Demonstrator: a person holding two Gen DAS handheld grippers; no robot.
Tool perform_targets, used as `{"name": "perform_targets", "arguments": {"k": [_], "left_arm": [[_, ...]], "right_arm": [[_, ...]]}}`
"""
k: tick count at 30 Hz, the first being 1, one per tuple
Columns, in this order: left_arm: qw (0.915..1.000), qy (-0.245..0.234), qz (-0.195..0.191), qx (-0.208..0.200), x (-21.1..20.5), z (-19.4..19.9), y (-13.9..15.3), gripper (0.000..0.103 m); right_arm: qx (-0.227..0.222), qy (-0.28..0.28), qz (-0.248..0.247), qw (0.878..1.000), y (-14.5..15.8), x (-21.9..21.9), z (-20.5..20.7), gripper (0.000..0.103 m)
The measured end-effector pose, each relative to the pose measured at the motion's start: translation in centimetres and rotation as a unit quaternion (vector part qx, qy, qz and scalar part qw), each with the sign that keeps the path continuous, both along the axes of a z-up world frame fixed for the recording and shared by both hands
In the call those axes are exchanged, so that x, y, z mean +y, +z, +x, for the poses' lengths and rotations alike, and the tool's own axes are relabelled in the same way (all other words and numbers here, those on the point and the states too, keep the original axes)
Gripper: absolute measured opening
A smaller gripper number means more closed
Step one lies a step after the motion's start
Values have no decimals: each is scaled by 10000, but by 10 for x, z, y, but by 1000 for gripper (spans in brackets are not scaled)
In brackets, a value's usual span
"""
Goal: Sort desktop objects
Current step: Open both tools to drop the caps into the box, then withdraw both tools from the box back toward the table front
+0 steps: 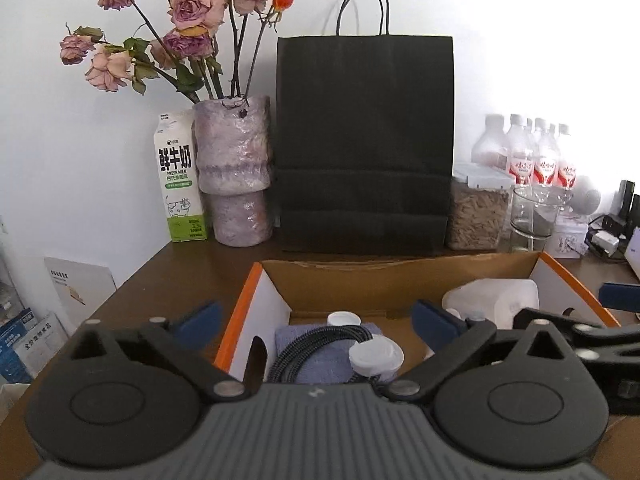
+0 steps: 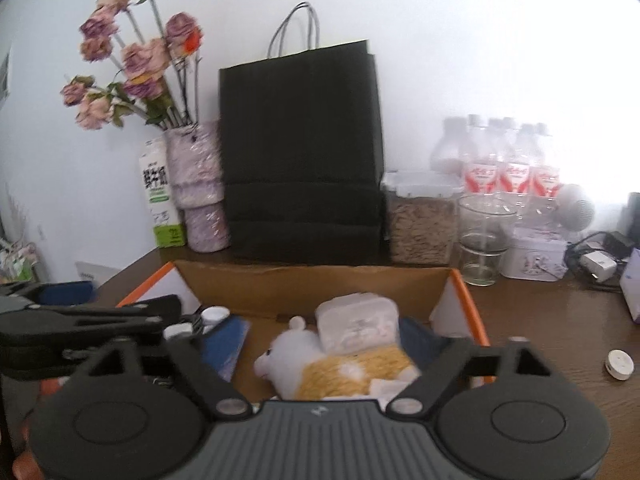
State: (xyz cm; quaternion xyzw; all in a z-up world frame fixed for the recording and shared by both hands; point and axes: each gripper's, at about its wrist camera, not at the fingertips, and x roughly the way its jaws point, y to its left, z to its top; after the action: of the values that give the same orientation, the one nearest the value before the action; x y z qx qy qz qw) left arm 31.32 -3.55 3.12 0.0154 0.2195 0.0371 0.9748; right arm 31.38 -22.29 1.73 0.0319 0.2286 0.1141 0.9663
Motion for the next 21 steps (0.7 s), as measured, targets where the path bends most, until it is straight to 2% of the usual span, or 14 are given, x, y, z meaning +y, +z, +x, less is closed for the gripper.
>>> {"name": "perform_targets", "arguments": {"k": [4,13,21], "left_arm": [[10000,-31,35,75,-2,1,-1,103],[10000,18,-14,-28,1,-6,4,103],[9999,72,-58,-146,5,-32,19,103]], "right_arm": [[-7,13,-67,10000,3,1,-2,103],[1,4,-90,10000,5,3,-4,103],[-159,27,-98,9998,21,5,-29,103]]}}
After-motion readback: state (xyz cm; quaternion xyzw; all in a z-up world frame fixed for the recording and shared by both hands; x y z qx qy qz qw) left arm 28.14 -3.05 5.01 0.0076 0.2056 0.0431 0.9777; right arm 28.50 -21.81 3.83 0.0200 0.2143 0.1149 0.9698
